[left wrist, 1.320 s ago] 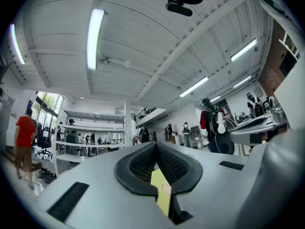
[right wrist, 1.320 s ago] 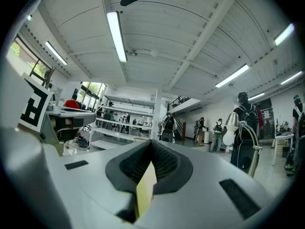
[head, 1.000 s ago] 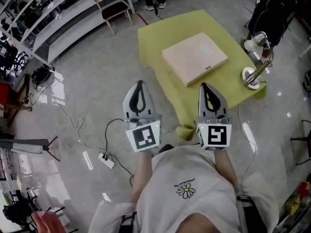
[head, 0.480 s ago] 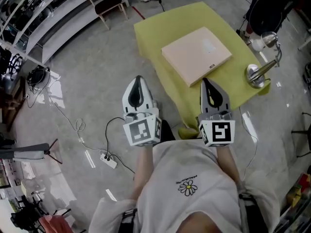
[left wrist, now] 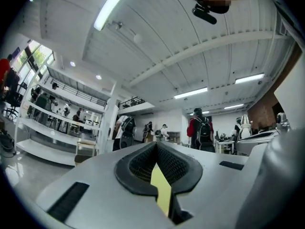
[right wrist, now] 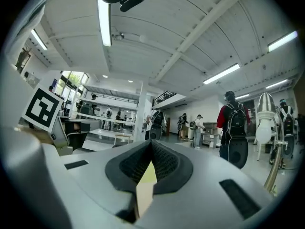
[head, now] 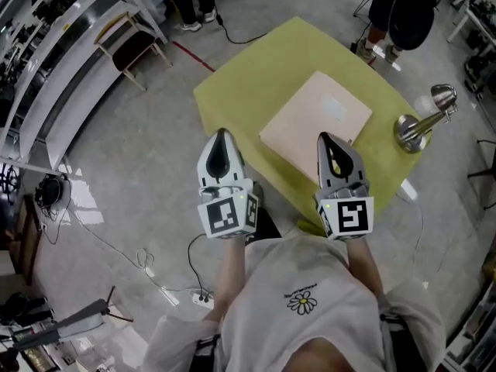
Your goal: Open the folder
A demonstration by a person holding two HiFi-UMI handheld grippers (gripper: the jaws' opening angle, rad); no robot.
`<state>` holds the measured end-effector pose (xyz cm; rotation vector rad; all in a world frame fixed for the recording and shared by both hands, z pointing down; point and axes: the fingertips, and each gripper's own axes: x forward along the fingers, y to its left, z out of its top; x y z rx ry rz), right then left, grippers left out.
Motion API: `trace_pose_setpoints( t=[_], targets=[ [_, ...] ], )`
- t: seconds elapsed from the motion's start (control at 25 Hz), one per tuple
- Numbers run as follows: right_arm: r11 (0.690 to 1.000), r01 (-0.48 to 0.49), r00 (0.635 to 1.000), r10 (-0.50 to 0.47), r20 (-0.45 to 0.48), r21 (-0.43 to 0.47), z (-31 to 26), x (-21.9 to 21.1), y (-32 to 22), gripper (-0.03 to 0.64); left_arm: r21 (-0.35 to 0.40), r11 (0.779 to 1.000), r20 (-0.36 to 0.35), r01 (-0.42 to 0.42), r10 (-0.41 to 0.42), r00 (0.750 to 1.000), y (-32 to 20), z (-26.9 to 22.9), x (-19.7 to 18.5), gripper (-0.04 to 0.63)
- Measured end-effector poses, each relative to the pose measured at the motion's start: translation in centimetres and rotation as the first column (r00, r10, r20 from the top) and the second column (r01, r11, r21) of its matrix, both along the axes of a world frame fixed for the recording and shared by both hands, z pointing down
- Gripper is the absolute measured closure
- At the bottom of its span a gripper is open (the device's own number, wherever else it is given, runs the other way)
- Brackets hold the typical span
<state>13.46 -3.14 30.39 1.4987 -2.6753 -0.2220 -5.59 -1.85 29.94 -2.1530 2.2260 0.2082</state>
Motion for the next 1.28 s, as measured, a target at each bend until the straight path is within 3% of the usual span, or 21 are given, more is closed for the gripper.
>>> trace_pose_setpoints(
  t=[0.24,0.48,0.76,1.28],
  targets=[
    [0.984,-0.176,0.983,0.175,0.048,0.015,-1.4,-2.3,-6.1,0.604,0.005,0.984,-0.039,-0.178,0.178,0.983,-8.7,-0.3,-2.3,0.584],
    [0.929,-0.365,0.929,0.368,0.039,-0.060,0.4,-3.0,-7.8,0.604,-0.057,0.906,-0.073,-0.418,0.414,0.907,-13.3,0.8,-1.6,0.583],
    [0.884,-0.441,0.887,0.455,0.074,-0.154,3.2,-0.8,-6.6,0.604,-0.118,0.836,-0.082,-0.536,0.529,0.844,-15.4,4.7,2.2,0.583],
    [0.851,-0.498,0.835,0.522,0.173,-0.164,2.5,2.3,-4.8,0.604,-0.110,0.778,-0.056,-0.619,0.617,0.785,-13.5,3.6,6.7,0.583]
  ],
)
